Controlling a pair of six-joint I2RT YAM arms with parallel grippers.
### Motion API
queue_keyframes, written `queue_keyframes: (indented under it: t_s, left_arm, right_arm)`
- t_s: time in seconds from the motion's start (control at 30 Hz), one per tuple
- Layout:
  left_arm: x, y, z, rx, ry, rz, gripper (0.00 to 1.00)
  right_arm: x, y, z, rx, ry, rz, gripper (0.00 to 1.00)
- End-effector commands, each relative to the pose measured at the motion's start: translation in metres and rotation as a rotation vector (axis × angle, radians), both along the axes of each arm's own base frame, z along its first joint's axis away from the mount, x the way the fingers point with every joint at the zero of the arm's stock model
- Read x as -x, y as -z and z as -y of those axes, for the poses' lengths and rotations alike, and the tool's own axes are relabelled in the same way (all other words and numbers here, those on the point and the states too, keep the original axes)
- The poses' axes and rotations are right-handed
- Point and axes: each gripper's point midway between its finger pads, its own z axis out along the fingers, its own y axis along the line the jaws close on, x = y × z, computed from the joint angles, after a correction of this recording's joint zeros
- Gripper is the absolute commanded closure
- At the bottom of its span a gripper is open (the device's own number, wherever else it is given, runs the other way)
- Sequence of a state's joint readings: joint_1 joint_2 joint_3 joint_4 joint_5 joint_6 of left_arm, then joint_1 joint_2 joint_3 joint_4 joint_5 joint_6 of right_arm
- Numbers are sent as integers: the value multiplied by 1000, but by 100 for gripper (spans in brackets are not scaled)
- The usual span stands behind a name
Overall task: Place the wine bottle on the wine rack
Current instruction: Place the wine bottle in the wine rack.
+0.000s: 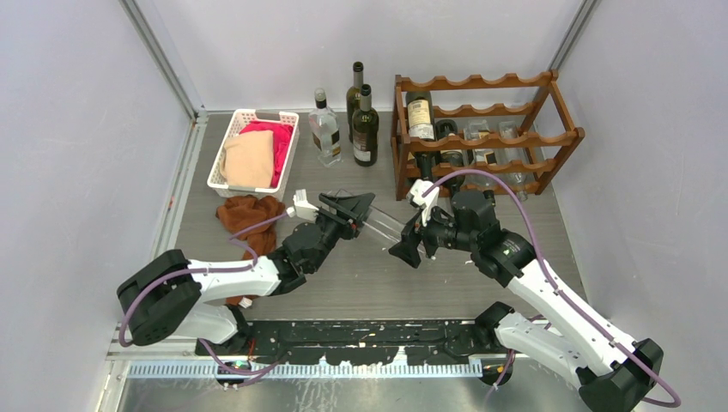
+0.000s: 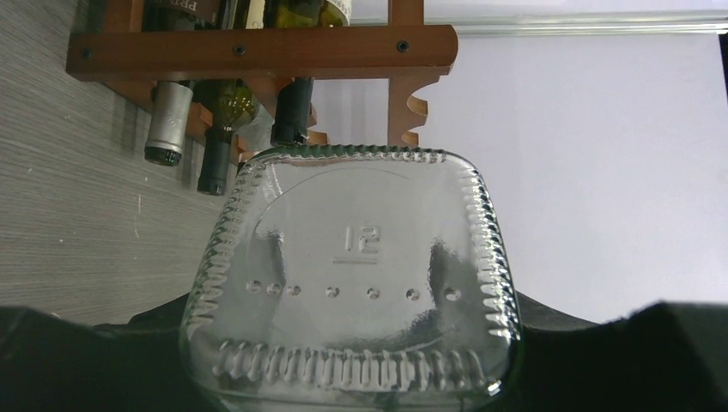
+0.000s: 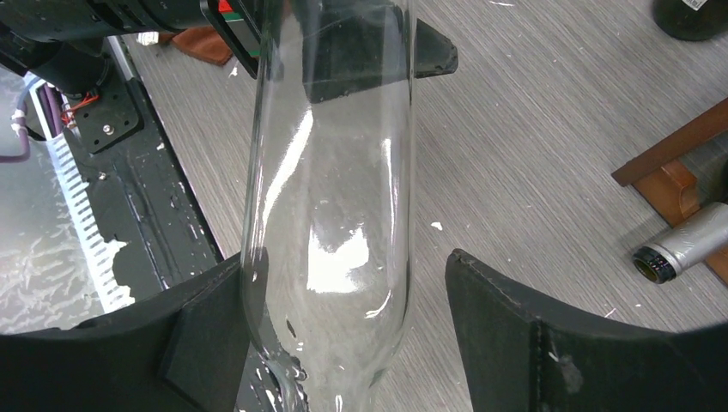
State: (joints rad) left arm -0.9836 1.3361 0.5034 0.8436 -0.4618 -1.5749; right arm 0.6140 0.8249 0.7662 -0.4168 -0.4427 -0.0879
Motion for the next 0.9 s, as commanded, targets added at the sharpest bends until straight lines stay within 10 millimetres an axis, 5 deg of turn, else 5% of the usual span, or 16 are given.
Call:
queue_keyframes:
  t_s: [0.0, 0.17, 0.27, 0.47, 0.5, 0.57, 0.73, 0.87]
  left_arm:
    - [1, -51, -4, 194, -8, 80, 100]
    - [1, -49, -2, 210, -3, 71, 100]
    - [1, -48, -1, 215, 0, 70, 100]
    - [1, -48, -1, 219, 2, 72, 100]
    - [1, -48, -1, 218, 3, 72, 96]
    - [2, -47, -2, 219, 5, 74, 74]
    - [5, -41, -2, 197, 18, 70, 27]
    - [9, -33, -2, 166, 31, 65, 15]
  right_arm:
    - [-7, -15, -5, -50, 12, 46, 18]
    - [-9, -17, -6, -66, 24, 49, 22]
    - [-8, -19, -7, -70, 21, 53, 34]
    - [-7, -22, -5, -72, 20, 63, 80]
    - [-7, -23, -5, -73, 22, 64, 86]
    - [-7, -26, -3, -75, 29, 70, 94]
    - [-7, -38, 4, -103, 46, 83, 99]
    - [-6, -42, 9, -123, 63, 80, 99]
